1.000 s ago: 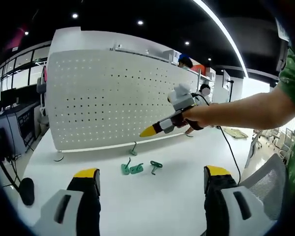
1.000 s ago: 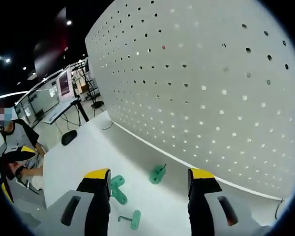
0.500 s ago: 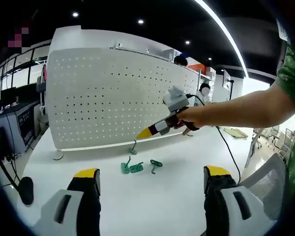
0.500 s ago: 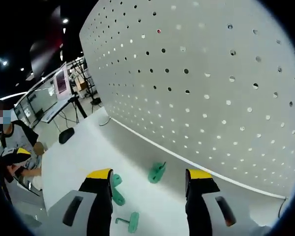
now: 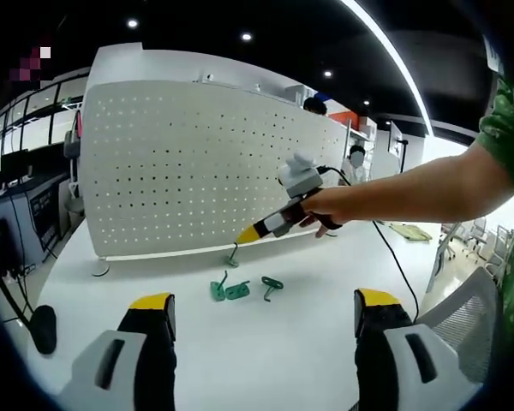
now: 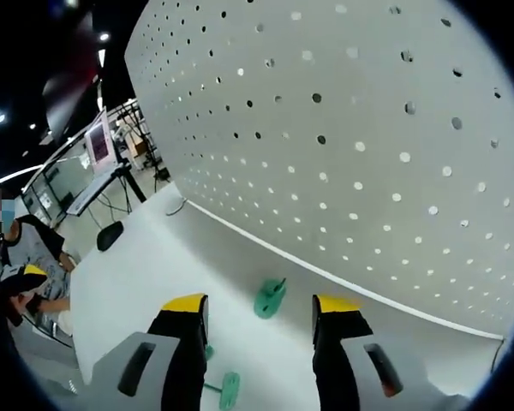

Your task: Insert the hook assembly into the mounting plate slot until the hook locks in place.

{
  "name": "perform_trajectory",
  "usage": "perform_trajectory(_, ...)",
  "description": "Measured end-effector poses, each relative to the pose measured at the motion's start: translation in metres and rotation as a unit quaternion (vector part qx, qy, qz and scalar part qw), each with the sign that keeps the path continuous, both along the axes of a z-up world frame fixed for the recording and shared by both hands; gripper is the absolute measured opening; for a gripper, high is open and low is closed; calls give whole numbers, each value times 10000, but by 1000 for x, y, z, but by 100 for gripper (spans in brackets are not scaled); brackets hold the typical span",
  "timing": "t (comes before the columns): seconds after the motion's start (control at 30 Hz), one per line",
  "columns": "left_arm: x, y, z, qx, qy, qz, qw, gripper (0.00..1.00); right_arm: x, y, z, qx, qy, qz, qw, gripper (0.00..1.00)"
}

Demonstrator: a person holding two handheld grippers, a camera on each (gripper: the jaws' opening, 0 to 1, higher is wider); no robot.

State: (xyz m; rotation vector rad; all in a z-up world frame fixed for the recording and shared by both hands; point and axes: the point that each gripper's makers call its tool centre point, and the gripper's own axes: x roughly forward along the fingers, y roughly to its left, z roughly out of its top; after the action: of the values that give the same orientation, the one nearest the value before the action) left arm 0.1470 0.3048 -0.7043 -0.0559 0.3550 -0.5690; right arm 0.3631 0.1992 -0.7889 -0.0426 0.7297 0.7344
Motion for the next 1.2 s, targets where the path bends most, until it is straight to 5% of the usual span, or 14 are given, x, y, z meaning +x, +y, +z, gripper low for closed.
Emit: perform_trajectory(1.2,1,-1,-5,211,0,-46,9998,87,16,9,-23,-80,309,-176,9993,30)
